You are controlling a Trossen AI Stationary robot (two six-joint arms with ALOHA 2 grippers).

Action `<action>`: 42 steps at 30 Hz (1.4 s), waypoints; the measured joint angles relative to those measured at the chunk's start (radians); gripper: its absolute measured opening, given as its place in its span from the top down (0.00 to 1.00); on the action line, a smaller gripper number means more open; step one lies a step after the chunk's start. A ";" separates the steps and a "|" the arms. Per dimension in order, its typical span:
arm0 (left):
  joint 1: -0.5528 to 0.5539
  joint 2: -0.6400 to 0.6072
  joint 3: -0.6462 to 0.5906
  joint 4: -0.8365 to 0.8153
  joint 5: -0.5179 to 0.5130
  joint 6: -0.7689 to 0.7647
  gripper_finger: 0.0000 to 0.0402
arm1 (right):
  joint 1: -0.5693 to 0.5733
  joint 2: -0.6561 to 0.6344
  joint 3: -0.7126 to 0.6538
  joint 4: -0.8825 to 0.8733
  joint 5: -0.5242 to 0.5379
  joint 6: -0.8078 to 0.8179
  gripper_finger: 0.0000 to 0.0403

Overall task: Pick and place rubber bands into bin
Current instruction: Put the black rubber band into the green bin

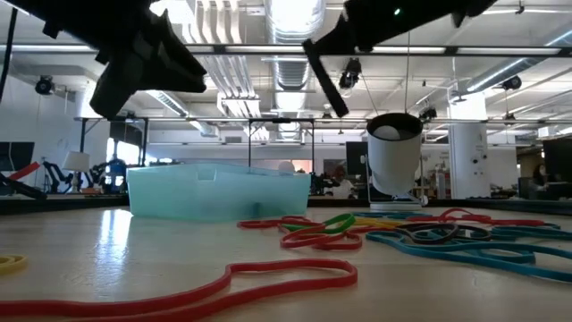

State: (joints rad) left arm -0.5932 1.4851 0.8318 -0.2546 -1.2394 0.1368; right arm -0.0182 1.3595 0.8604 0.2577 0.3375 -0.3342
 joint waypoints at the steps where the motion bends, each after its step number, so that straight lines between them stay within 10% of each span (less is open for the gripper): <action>1: 0.004 0.000 -0.007 0.000 0.000 0.000 0.76 | -0.020 0.027 0.001 0.023 -0.017 -0.006 0.98; 18: 0.012 0.000 -0.087 0.000 -0.058 0.000 0.76 | -0.205 0.487 0.347 0.103 -0.264 0.046 0.98; 25: 0.011 -0.001 -0.092 0.002 -0.058 -0.001 0.76 | -0.230 0.620 0.543 -0.200 -0.272 0.076 0.98; 42: 0.011 -0.001 -0.097 0.010 -0.057 -0.026 0.76 | -0.276 0.616 0.598 -0.388 -0.378 0.171 0.76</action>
State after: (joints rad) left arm -0.5823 1.4841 0.7345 -0.2446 -1.2964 0.1104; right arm -0.2947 1.9759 1.4585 -0.1304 -0.0402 -0.1627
